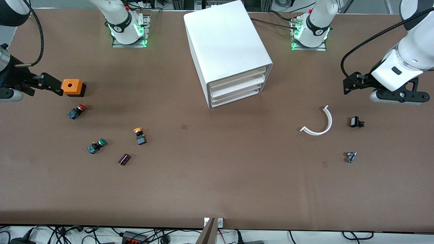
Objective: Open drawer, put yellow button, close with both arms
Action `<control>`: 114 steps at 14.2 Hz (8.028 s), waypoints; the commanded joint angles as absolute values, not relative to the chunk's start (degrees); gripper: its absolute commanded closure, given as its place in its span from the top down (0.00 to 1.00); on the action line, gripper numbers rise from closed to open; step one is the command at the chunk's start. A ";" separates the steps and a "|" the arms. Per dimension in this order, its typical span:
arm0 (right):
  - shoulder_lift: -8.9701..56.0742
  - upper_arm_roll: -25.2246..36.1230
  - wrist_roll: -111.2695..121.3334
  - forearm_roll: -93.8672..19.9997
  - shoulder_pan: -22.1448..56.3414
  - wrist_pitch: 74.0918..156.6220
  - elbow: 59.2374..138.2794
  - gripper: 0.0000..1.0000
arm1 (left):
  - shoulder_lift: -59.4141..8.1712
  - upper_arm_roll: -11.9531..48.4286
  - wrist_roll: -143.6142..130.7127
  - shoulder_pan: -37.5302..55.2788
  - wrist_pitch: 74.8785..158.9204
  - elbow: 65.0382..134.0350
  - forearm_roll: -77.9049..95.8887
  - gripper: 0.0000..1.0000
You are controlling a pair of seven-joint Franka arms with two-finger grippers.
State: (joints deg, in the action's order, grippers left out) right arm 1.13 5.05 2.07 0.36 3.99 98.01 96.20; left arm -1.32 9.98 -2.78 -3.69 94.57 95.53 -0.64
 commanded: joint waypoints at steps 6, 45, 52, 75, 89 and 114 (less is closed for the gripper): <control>0.18 4.57 2.29 1.14 4.39 97.73 97.21 1.00 | -2.28 10.28 -2.02 -3.17 93.17 93.87 -0.53 1.00; 42.36 2.81 16.09 -4.83 15.64 122.34 90.09 1.00 | -22.85 12.30 51.33 3.96 90.97 119.79 63.81 0.35; 42.71 2.81 16.08 -4.48 16.87 121.99 91.40 0.72 | -23.55 12.22 50.45 3.78 91.23 117.52 63.81 0.03; 33.85 -1.40 5.02 -7.54 23.28 98.17 63.11 0.00 | -34.29 5.80 39.48 2.37 91.06 90.70 50.28 1.00; 38.31 -4.75 -35.31 -1.69 44.02 110.48 59.06 0.00 | -24.35 6.33 6.35 2.63 84.90 78.40 7.42 1.00; 42.46 -3.69 -45.97 0.97 45.19 107.85 52.30 1.00 | -27.07 6.50 -14.41 3.16 86.48 71.89 2.64 1.00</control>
State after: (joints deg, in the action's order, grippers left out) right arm 43.29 -3.64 -44.81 0.26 46.64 111.12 54.72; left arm -25.93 6.23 -13.28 2.51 86.71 73.54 1.57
